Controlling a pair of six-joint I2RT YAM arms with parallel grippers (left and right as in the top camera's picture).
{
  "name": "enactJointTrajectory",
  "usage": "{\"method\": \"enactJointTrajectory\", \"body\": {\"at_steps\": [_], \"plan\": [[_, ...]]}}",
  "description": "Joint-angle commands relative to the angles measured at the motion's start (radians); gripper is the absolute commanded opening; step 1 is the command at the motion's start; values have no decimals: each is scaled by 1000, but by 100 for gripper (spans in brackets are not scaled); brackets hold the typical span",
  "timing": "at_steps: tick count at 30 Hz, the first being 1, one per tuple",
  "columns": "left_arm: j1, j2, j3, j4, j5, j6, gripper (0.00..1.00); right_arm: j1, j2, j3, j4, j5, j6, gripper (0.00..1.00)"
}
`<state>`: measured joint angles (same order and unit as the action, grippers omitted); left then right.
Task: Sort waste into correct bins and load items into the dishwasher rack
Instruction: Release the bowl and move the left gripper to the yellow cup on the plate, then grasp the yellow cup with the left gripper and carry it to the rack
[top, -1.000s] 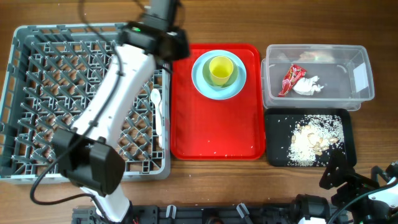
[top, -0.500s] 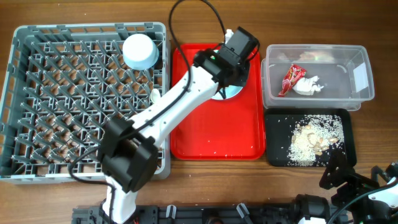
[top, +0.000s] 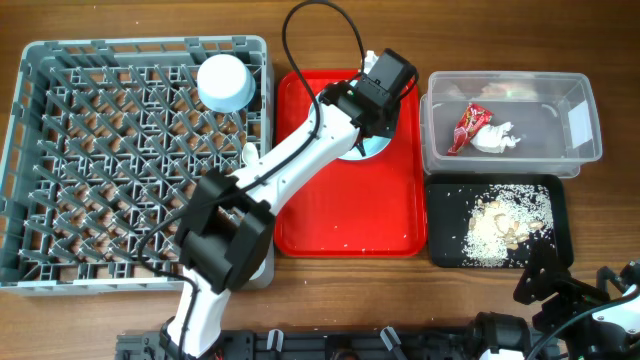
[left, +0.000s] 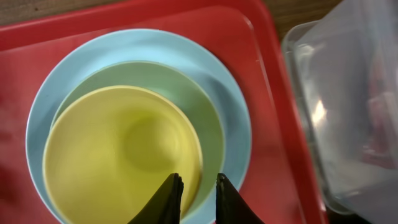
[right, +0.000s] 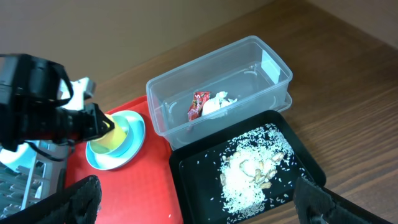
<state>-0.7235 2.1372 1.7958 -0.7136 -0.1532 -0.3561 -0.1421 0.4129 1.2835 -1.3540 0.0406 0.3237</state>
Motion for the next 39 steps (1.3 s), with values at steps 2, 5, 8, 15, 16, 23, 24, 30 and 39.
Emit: {"method": "enactJointTrajectory", "body": {"at_steps": [2,5,8,15,16,23,24,30,39], "plan": [[17,67,-3,18,-58,13,18,-2,-6,-1,0,-13,-6,100],[20,68,-3,19,-58,13,11,-2,-6,-1,0,-13,-6,100],[21,59,-2,19,-73,13,4,-2,-6,-1,0,-13,-6,100],[46,-98,50,-22,-151,13,4,-2,-6,-1,0,-13,-6,100],[53,-135,64,-39,-147,12,4,-2,-6,-1,0,-13,-6,100],[176,-435,95,-183,118,13,4,-2,-6,-1,0,-13,-6,100],[208,-465,95,-220,186,13,4,-2,-6,-1,0,-13,-6,100],[462,-528,88,-465,741,163,4,-2,-6,-1,0,-13,-6,100],[722,-381,17,-640,1146,451,4,-2,-6,-1,0,-13,-6,100]]}}
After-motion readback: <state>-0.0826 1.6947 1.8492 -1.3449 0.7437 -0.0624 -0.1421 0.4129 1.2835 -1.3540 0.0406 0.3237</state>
